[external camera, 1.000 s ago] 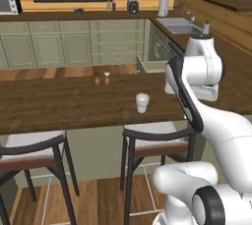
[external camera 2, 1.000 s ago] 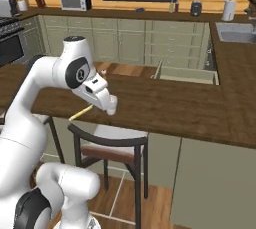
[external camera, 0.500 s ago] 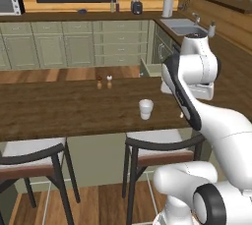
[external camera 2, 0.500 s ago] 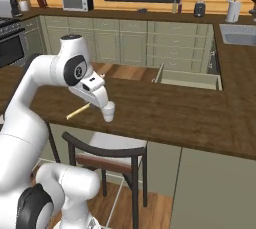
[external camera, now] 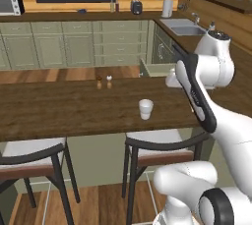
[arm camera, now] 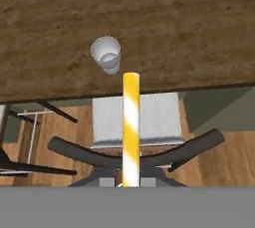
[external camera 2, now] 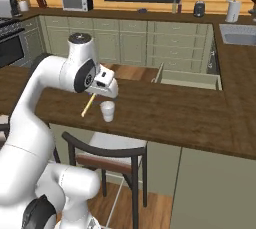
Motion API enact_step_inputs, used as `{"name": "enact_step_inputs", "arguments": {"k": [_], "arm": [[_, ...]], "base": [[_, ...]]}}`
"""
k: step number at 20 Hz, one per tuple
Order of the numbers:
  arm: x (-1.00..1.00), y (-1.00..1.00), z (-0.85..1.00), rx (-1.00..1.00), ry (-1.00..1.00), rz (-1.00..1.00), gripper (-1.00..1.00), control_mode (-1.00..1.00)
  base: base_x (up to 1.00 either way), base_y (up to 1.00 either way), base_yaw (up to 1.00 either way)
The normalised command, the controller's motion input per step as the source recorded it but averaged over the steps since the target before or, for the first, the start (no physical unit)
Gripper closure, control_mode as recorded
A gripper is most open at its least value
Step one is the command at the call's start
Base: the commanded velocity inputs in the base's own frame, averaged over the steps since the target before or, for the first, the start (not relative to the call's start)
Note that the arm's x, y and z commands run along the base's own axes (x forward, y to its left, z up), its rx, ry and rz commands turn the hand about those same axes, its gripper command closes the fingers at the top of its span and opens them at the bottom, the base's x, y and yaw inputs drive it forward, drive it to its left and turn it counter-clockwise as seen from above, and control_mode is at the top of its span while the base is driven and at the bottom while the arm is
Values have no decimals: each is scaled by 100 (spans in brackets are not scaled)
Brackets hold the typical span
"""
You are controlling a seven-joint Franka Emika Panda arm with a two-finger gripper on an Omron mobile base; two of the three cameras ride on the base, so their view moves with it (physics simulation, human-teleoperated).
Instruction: Take a straw from the drawer in front and place it inside the glass cup on the dining counter.
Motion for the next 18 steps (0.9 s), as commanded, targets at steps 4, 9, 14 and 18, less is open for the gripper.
{"name": "enact_step_inputs", "arguments": {"k": [4, 9, 14, 18], "arm": [[32, -24, 0, 6, -34, 77, 100, -100], [41, -9, 0, 12, -27, 72, 100, -100], [43, 3, 0, 14, -20, 64, 100, -100], [39, 26, 0, 10, -15, 59, 100, -100]], "base": [[0, 0, 0], [0, 0, 0], [0, 0, 0], [0, 0, 0]]}}
